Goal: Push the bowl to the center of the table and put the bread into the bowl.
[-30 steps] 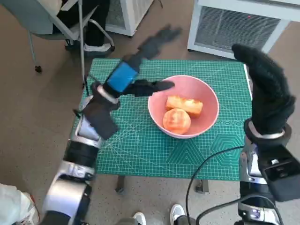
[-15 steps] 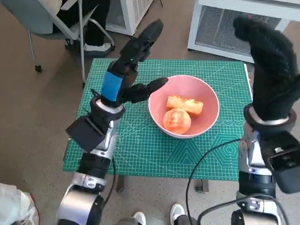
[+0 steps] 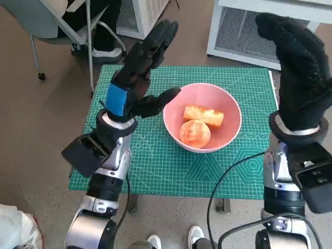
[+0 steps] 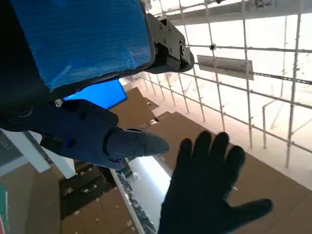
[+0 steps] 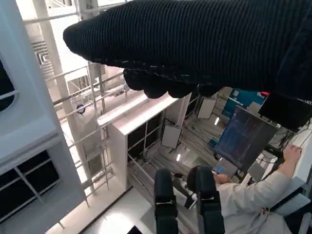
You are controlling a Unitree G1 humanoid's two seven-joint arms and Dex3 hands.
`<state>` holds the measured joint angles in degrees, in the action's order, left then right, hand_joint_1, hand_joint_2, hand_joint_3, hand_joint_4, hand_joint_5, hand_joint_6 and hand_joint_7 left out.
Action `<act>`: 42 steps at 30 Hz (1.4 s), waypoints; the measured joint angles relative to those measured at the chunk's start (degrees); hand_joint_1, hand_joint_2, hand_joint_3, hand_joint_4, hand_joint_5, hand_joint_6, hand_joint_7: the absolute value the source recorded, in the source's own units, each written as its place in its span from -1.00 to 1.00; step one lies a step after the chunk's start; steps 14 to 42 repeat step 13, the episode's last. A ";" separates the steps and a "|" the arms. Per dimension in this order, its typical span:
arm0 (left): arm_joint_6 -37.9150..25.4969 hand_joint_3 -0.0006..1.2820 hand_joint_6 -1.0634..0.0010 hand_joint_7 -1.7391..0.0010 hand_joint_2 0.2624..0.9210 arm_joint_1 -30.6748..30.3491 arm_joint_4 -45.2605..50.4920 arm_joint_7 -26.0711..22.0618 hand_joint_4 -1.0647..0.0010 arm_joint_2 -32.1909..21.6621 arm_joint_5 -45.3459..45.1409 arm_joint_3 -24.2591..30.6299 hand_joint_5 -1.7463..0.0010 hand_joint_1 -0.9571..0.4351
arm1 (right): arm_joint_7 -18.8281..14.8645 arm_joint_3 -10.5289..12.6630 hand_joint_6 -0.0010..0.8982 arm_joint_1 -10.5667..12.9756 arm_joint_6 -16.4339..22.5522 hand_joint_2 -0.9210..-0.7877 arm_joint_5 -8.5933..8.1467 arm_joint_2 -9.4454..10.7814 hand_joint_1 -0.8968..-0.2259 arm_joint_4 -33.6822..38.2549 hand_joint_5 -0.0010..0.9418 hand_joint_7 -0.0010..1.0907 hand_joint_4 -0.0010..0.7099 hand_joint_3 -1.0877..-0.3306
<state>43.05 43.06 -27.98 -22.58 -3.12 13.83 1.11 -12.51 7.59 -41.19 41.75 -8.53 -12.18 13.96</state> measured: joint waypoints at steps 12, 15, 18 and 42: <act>-0.04 -0.54 0.33 0.89 1.00 -0.68 2.13 0.33 0.43 1.09 0.03 0.47 0.99 -0.17 | 0.01 -0.20 -0.97 0.05 0.02 -1.00 1.57 -0.15 0.02 0.00 -1.00 0.14 -0.22 -0.13; -0.06 -0.54 0.33 0.88 1.00 -0.70 2.19 0.48 0.43 1.15 0.02 0.56 0.99 -0.17 | 0.00 -0.20 -0.97 0.05 0.02 -1.00 1.57 -0.17 0.02 0.00 -1.00 0.14 -0.22 -0.13; -0.06 -0.54 0.33 0.88 1.00 -0.70 2.19 0.48 0.43 1.15 0.02 0.56 0.99 -0.17 | 0.00 -0.20 -0.97 0.05 0.02 -1.00 1.57 -0.17 0.02 0.00 -1.00 0.14 -0.22 -0.13; -0.06 -0.54 0.33 0.88 1.00 -0.70 2.19 0.48 0.43 1.15 0.02 0.56 0.99 -0.17 | 0.00 -0.20 -0.97 0.05 0.02 -1.00 1.57 -0.17 0.02 0.00 -1.00 0.14 -0.22 -0.13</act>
